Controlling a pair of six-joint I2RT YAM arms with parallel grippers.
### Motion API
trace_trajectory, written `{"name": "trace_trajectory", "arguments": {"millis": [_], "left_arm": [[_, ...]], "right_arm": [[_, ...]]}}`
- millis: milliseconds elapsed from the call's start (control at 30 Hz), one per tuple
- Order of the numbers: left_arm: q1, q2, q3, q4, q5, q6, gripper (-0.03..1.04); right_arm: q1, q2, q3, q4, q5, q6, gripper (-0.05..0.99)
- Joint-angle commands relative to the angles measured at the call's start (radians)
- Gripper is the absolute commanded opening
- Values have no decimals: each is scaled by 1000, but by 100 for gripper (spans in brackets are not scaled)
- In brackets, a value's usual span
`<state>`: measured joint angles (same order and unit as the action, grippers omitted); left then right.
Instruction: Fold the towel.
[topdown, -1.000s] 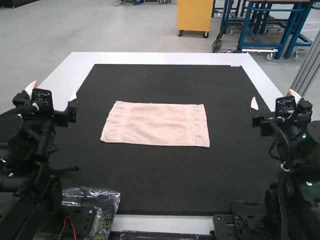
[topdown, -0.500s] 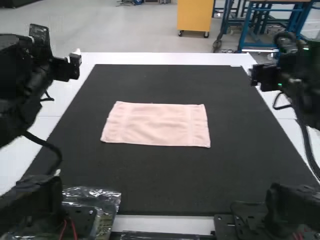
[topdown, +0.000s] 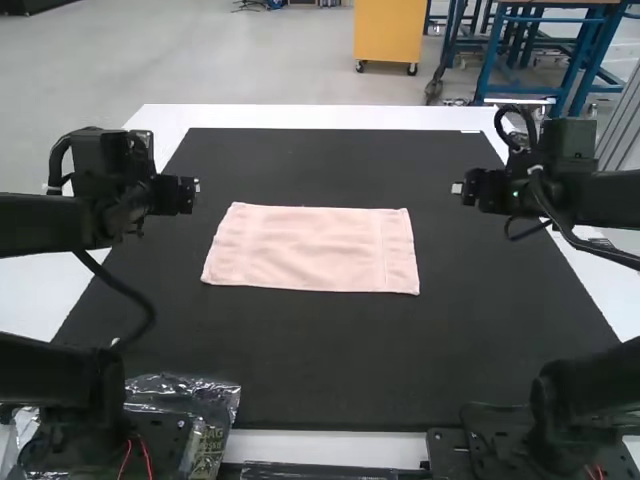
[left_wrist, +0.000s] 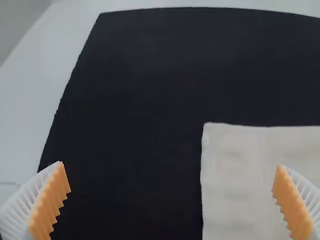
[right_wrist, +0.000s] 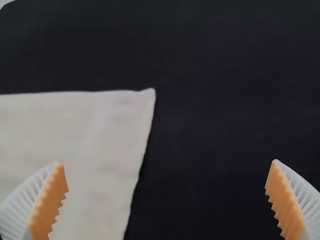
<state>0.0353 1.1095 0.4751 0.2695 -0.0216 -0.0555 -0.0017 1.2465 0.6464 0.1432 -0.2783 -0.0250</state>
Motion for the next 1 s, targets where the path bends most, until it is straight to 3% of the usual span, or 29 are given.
{"name": "trace_trajectory", "arguments": {"millis": [0, 33, 133, 267, 500, 967], "left_arm": [[2, -13, -24, 17, 18, 8, 96], [0, -13, -33, 17, 65, 37, 96], [8, -13, -53, 28, 140, 36, 96], [3, 49, -61, 97, 144, 36, 96], [6, 277, -26, 232, 164, 45, 96], [9, 696, 243, 332, 166, 108, 96]], "right_arm": [[22, -2, -44, 55, -9, 25, 91], [28, -2, -59, 76, 27, 22, 91], [60, 2, -85, 111, 42, 2, 91], [129, 64, -79, 121, 51, 0, 91], [203, 195, -57, 243, 71, 2, 91], [218, 469, 52, 381, 71, -4, 91]]}}
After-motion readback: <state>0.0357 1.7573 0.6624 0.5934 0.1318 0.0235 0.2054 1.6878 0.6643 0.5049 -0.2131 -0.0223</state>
